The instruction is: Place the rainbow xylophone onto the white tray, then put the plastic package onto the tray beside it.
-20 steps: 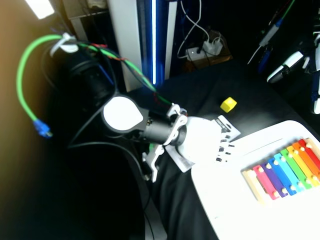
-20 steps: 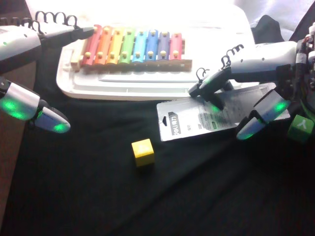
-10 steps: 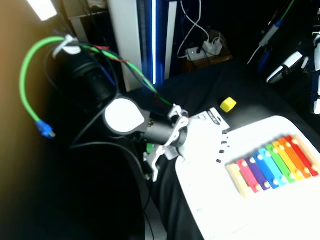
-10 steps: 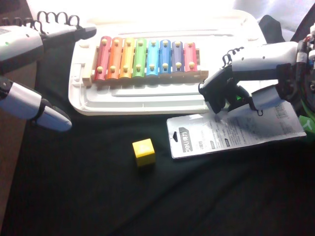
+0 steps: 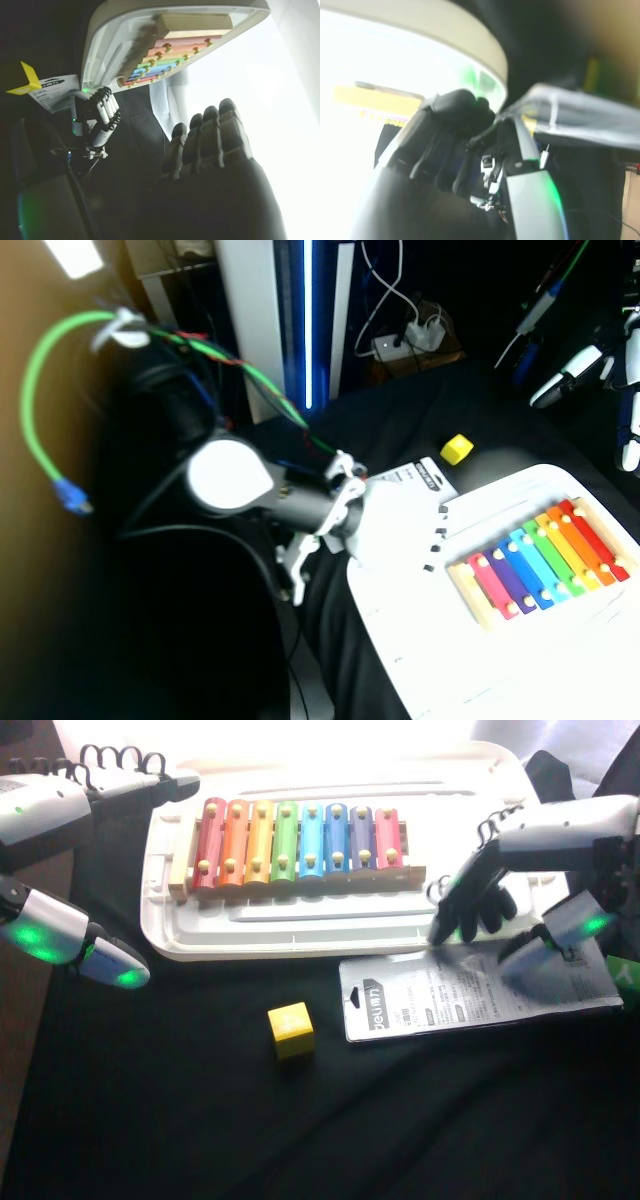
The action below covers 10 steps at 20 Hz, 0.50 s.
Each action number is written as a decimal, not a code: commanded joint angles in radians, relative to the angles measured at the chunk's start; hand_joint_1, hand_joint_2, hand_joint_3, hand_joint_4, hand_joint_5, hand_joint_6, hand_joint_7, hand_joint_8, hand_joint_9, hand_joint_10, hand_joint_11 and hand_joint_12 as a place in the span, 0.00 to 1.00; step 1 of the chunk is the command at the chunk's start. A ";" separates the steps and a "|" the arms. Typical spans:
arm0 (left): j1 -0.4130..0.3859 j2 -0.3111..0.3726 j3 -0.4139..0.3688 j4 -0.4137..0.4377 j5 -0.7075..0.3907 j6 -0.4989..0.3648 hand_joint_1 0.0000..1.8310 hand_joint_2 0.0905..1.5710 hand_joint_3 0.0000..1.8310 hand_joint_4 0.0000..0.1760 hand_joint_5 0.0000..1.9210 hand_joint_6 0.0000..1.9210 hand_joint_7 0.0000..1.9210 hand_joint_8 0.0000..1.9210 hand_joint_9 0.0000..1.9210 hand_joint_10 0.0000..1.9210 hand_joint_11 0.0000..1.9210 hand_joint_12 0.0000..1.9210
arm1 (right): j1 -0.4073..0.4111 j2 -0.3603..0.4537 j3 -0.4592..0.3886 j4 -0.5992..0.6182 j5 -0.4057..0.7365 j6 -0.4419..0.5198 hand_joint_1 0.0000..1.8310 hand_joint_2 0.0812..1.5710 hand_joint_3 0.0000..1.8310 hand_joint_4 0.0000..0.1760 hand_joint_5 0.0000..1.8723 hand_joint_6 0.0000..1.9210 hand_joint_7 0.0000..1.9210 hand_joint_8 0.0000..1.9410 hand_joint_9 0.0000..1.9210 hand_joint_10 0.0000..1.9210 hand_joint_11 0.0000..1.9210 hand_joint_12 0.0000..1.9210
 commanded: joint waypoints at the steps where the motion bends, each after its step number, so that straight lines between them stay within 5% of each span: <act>1: -0.006 -0.001 0.005 -0.031 -0.103 -0.004 0.50 0.42 0.01 0.31 0.00 0.00 0.00 0.00 0.00 0.00 0.00 0.00 | -0.002 0.006 -0.008 0.048 0.032 -0.019 0.70 0.56 0.00 0.00 0.41 0.00 0.45 0.26 0.42 0.45 0.34 0.70; 4: -0.003 -0.001 0.005 -0.036 -0.103 -0.004 0.51 0.42 0.00 0.11 0.00 0.00 0.00 0.00 0.00 0.00 0.00 0.00 | 0.018 0.062 -0.059 0.101 0.034 -0.082 0.66 0.54 0.00 0.00 0.35 0.00 0.47 0.04 0.41 0.28 0.27 0.67; 7: 0.000 0.000 0.005 -0.037 -0.103 -0.006 0.50 0.41 0.00 0.18 0.00 0.00 0.00 0.00 0.00 0.00 0.00 0.00 | 0.030 0.120 -0.113 0.138 0.036 -0.131 0.60 0.51 0.00 0.00 0.29 0.00 0.44 0.00 0.41 0.13 0.24 0.62; 9: 0.008 0.003 0.004 -0.044 -0.108 -0.009 0.48 0.39 0.00 0.12 0.00 0.00 0.00 0.00 0.00 0.00 0.00 0.00 | 0.033 0.149 -0.136 0.149 0.045 -0.131 0.59 0.50 0.00 0.00 0.26 0.00 0.40 0.00 0.39 0.09 0.19 0.65; 10: 0.012 0.003 0.004 -0.048 -0.111 -0.010 0.48 0.40 0.00 0.21 0.00 0.00 0.00 0.00 0.00 0.00 0.00 0.00 | 0.034 0.163 -0.149 0.149 0.046 -0.132 0.55 0.48 0.00 0.00 0.24 0.00 0.38 0.00 0.37 0.06 0.16 0.64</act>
